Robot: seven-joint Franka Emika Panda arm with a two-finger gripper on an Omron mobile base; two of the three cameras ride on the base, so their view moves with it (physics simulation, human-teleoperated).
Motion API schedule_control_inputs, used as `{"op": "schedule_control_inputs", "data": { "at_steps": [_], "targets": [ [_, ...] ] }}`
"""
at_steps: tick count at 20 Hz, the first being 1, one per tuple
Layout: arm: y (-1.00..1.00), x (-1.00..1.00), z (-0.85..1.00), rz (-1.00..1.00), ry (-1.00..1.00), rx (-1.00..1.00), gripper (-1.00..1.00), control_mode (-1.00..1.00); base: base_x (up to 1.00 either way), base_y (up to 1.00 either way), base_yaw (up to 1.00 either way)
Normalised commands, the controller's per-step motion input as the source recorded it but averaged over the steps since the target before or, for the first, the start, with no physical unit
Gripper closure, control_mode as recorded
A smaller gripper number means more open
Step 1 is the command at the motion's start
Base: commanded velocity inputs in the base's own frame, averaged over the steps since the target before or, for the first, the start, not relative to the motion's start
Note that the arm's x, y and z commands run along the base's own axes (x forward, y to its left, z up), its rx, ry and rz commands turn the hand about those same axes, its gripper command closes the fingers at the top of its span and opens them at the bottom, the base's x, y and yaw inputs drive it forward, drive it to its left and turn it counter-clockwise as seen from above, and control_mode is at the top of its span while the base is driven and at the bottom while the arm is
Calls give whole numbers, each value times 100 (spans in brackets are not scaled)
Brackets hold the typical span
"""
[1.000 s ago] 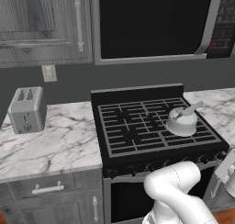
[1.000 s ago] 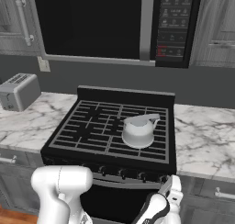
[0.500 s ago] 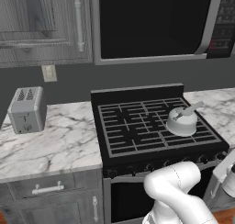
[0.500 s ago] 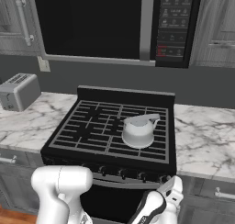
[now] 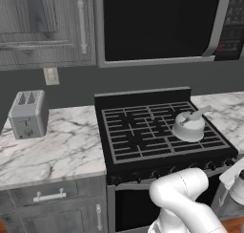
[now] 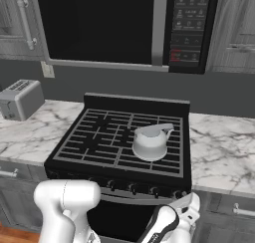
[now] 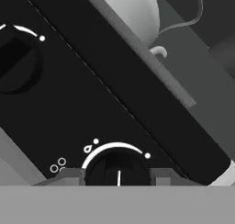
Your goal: The kettle is done boiling. Turn off the stove, then wait for 300 timesteps before moving the kettle to the dining table.
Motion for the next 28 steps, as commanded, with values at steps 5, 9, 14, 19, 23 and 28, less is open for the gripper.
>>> {"op": "schedule_control_inputs", "data": {
  "at_steps": [5,9,14,19,23,28],
  "targets": [
    [-1,-14,-3,-4,0,19,100,-100,0,0,0],
    [-5,-16,0,-4,1,21,100,-100,0,0,0],
    [-7,-18,-1,-2,1,22,100,-100,0,0,0],
    [-5,-17,0,-1,1,20,100,-100,0,0,0],
    [-8,-19,0,0,1,22,100,-100,0,0,0],
    [-17,-24,0,0,0,24,100,-100,0,0,0]
  ]
}}
